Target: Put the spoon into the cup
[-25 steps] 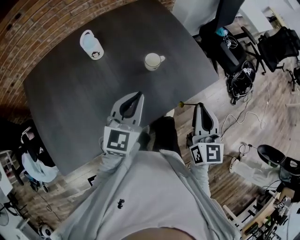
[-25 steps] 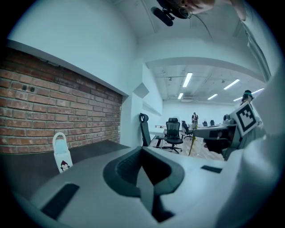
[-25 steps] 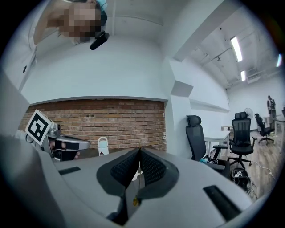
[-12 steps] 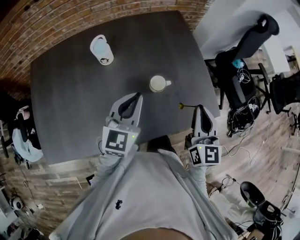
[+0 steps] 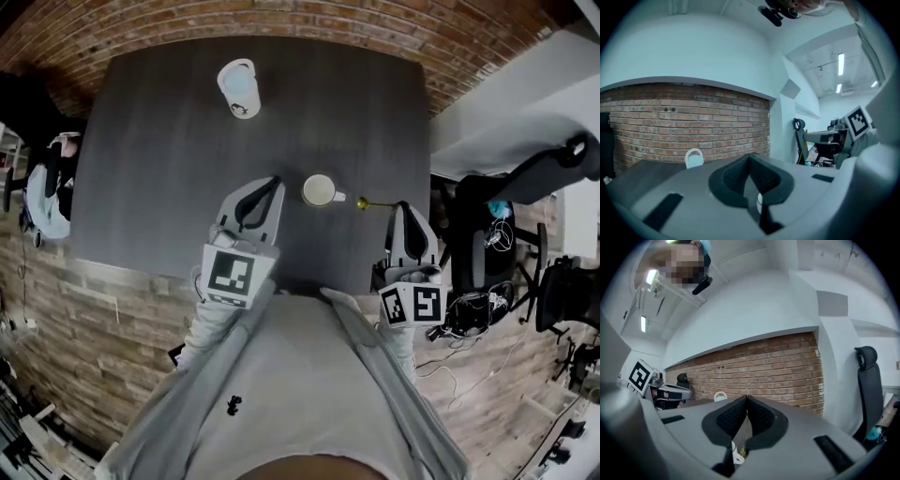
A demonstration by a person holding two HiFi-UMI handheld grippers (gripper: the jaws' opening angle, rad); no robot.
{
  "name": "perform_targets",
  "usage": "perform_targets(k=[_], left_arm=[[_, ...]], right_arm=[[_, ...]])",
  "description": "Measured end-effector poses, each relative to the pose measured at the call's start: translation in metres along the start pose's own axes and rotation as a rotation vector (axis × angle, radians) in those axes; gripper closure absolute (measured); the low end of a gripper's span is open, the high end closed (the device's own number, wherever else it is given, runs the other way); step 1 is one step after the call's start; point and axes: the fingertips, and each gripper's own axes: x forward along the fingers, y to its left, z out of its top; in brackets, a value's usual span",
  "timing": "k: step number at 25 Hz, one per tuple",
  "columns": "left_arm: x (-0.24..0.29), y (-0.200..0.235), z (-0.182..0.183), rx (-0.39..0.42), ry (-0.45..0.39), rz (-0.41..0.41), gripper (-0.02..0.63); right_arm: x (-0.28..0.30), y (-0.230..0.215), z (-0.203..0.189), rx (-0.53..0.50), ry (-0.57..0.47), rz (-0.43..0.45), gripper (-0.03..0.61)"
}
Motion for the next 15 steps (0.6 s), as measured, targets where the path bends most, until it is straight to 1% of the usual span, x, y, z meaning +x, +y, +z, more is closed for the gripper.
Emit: perform_targets(k=[3,7,12,15], left_arm=[[-0.006,0.006,-0.001,-0.014,0.009,0.065,0.594],[-0.013,0.011,0.001,-0.041,0.018,0.124,0.594],[-0.018,0.021,-0.003,-0.016,0.014,0.123,0.594],[-0.015,0.025,0.0,-0.047,0.021,0.121,0.594]], right_arm=[[0.012,0.001,0.002,0.006,-0.009,0.056,0.558],[0.02,0.005,0.004,0.018,-0.014,0.102,0.558],[0.03,0.013,0.007,0.046,-0.015,0.117,0.558],[0.036,0.017,0.008,0.054,-0.013,0.112,0.558]])
